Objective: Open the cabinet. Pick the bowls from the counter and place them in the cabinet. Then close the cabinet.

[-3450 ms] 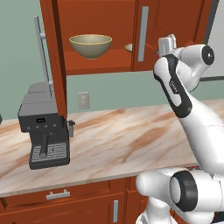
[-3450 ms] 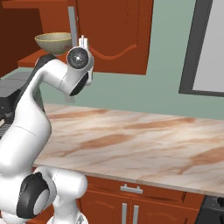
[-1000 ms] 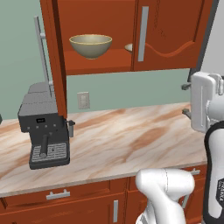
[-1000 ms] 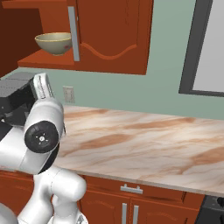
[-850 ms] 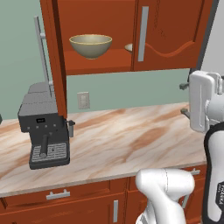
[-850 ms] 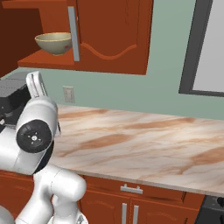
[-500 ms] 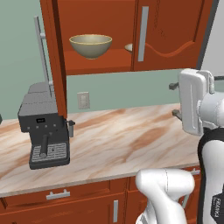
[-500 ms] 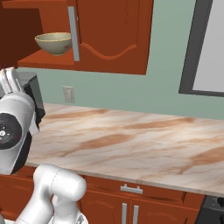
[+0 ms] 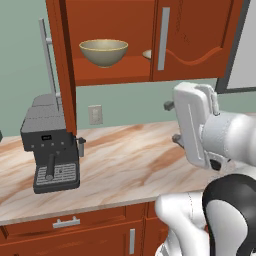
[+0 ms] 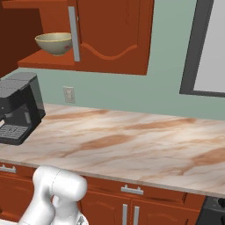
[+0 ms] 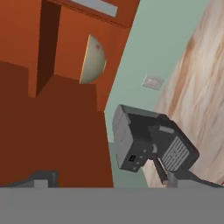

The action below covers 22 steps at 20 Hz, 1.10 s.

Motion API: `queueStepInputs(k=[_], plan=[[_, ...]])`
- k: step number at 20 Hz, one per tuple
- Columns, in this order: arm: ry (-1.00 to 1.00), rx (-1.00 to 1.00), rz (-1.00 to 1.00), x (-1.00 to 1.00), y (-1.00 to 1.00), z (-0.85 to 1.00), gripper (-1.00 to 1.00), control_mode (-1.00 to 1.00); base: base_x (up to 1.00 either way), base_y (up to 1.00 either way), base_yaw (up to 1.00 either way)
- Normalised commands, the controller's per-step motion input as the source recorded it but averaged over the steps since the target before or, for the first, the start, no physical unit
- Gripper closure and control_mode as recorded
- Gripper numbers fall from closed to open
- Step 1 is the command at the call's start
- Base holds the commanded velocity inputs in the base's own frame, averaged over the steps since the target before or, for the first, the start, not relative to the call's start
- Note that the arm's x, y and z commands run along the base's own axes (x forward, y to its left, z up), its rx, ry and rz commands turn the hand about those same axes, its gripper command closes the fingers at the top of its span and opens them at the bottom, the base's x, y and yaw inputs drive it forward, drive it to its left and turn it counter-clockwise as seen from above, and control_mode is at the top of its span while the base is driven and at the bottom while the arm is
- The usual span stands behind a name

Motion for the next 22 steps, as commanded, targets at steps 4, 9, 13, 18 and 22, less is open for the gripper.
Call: queueStepInputs(k=[4, 9, 13, 18, 22], plan=[[-0.11, 0.00, 0.00, -0.45, 0.89, -0.19, -1.00, -1.00, 0.00, 0.00, 0.00], [-0.01, 0.00, -0.01, -0.39, 0.85, -0.12, -1.00, -1.00, 0.00, 0.00, 0.00], [-0.01, 0.00, -0.03, -0.35, 0.81, -0.07, -1.00, -1.00, 0.00, 0.00, 0.00], [-0.12, 0.00, -0.10, -0.26, 0.78, -0.04, -1.00, -1.00, 0.00, 0.00, 0.00], [-0.19, 0.00, -0.17, -0.08, 0.67, -0.03, -1.00, -1.00, 0.00, 0.00, 0.00]])
